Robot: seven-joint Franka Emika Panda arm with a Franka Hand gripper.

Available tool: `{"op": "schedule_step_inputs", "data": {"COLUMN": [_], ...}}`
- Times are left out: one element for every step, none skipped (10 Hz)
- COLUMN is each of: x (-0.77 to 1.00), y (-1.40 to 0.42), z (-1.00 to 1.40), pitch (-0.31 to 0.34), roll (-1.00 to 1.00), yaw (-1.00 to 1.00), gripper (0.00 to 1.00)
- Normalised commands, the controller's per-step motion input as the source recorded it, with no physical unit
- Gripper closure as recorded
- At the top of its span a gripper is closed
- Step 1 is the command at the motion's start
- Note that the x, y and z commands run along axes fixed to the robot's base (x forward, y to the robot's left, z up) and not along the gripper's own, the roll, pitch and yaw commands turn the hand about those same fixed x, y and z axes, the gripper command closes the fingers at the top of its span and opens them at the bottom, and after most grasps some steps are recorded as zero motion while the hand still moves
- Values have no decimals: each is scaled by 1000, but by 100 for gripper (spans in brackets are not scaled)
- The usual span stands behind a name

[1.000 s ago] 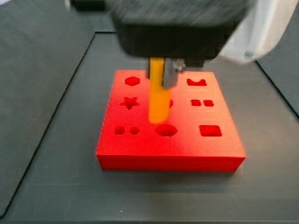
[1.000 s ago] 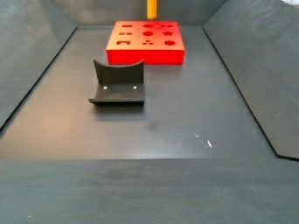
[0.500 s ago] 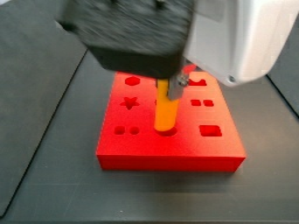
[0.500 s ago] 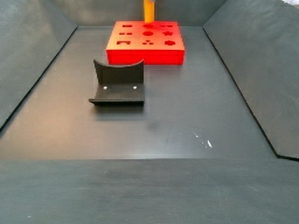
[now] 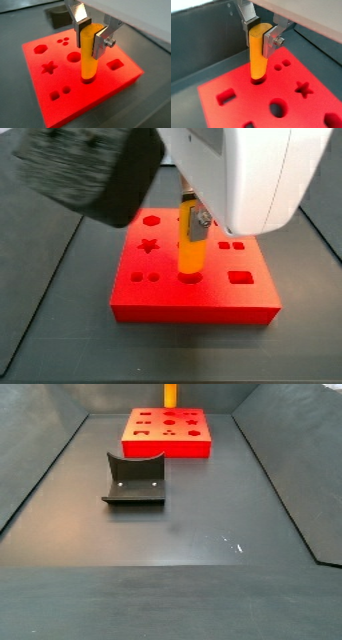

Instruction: Insert the oval object.

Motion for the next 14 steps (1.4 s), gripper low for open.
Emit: {"op": "schedule_step_inputs", "data": {"x": [306,200,143,166,-117,0,0,0,0,-103,-266,-303,-354,-226], "y": [-126,0,154,226,134,26,0,-80,-37,0,0,-14,-14,0], "z": [57,-34,-243,-283,-229,-200,-266,-140,-66,0,0,31,0,0], "pitch": [-23,0,26,26,0,-66,-97,-60,-44,-20,0,0,-74,-81], "roll": [207,229,67,19,29,-81,-174,-179,-209,-180,-4,0,-23,-76], "yaw": [-637,-714,-706,-657,-211,-166,-3,0,0,0,0,0,-46,-100], "gripper": [100,100,100,100,100,100,100,100,100,100,100,100,100,100]}}
